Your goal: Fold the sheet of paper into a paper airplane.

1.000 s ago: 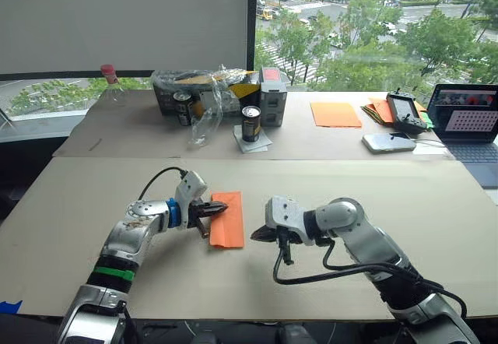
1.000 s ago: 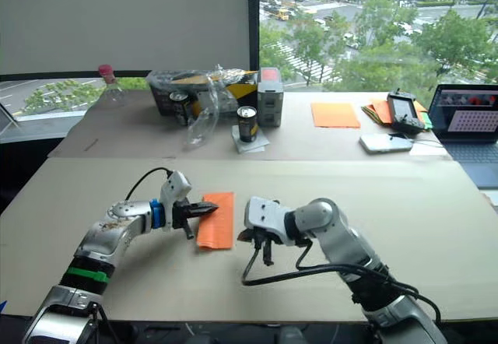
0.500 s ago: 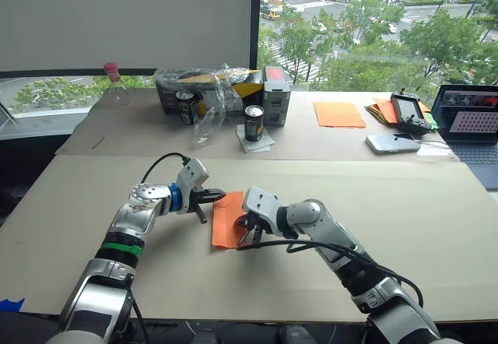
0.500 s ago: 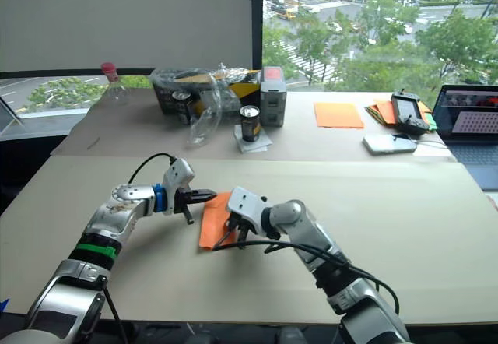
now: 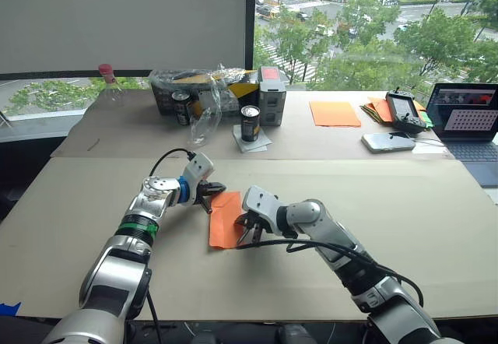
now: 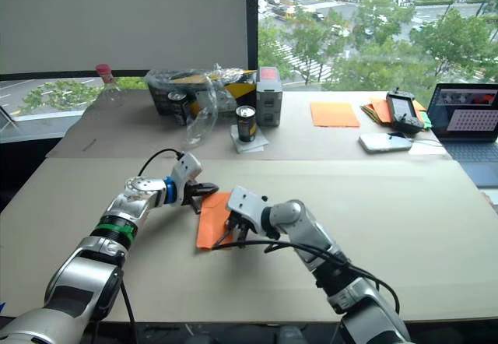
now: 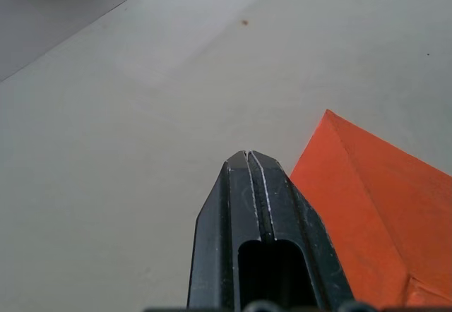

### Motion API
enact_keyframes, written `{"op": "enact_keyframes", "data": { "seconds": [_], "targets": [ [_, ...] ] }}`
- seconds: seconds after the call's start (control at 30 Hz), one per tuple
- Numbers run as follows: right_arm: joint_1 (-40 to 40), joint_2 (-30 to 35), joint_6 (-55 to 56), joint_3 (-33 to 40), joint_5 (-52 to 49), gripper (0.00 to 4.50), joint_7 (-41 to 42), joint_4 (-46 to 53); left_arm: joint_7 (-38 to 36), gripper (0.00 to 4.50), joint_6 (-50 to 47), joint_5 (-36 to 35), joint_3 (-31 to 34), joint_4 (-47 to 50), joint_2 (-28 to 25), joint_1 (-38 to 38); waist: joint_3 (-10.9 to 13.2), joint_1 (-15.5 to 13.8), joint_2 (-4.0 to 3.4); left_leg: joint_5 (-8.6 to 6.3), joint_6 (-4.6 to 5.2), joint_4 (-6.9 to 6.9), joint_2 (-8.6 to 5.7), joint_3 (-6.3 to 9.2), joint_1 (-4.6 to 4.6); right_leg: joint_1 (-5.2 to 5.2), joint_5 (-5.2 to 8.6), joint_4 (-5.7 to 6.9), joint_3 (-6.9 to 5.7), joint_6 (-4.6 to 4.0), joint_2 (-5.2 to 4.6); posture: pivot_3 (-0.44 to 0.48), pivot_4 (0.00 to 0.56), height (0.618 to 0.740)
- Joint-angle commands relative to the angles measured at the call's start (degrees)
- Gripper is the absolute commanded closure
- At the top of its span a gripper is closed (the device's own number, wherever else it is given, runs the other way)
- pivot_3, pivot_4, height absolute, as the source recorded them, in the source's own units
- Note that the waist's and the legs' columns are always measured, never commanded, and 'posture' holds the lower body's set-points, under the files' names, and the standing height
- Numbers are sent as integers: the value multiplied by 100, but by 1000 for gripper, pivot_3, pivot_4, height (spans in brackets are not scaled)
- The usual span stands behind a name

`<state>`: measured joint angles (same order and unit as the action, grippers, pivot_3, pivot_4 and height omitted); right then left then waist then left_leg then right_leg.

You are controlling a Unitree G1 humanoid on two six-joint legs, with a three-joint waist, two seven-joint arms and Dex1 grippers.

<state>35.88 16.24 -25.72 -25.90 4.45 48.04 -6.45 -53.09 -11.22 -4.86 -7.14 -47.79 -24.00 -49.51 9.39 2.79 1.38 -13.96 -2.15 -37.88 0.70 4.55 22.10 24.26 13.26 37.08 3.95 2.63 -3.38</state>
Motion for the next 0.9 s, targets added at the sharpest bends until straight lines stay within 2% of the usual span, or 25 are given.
{"op": "enact_keyframes", "data": {
  "seconds": [0.03, 0.2, 0.33, 0.5, 0.67, 0.9],
  "targets": [
    [158, 17, -4, 143, -59, 4446, 22, 95, -113, 4500, -378, -421, 523, 539, -234, -118, 1, 5, 1, 0, 0, 0, 0, 0, 0, 1, 0, 0, 0, 0, 0, 0, 150, 732],
    [207, 238, -428, 335, -368, 4446, 315, 837, -348, 4500, -974, -691, 836, 1145, -671, -5, 2, 25, 1, 0, 0, 0, 0, 1, 5, 4, 0, 1, 0, 0, 0, 0, 150, 732],
    [192, 559, -877, 497, -629, 4446, 570, 1541, -676, 4500, -1137, -711, 774, 1400, -919, 113, 2, 20, 0, 0, 0, 0, 0, 2, 6, 6, 0, 1, 0, 0, 0, 0, 150, 732],
    [143, 907, -1390, 611, -941, 4446, 748, 2151, -948, 4500, -924, -500, 517, 1256, -943, 118, 2, -22, 1, 0, 0, 0, 0, 2, 7, 3, 0, -2, -2, 1, -1, 0, 150, 732],
    [-48, 1443, -1953, 707, -1152, 4446, 796, 2688, -1038, 4500, -314, 134, -25, 840, -1028, 35, 3, -29, 3, 0, 0, 0, 0, 1, 8, 3, 0, -4, -1, 1, -1, 0, 150, 732],
    [-341, 2011, -2352, 927, -1416, 4446, 795, 3064, -1857, 4500, -304, -34, -33, 912, -1183, -49, 5, -13, 5, 0, 0, 0, 1, 0, 12, 8, 1, -4, -1, 1, 0, 0, 150, 732]
  ]
}}
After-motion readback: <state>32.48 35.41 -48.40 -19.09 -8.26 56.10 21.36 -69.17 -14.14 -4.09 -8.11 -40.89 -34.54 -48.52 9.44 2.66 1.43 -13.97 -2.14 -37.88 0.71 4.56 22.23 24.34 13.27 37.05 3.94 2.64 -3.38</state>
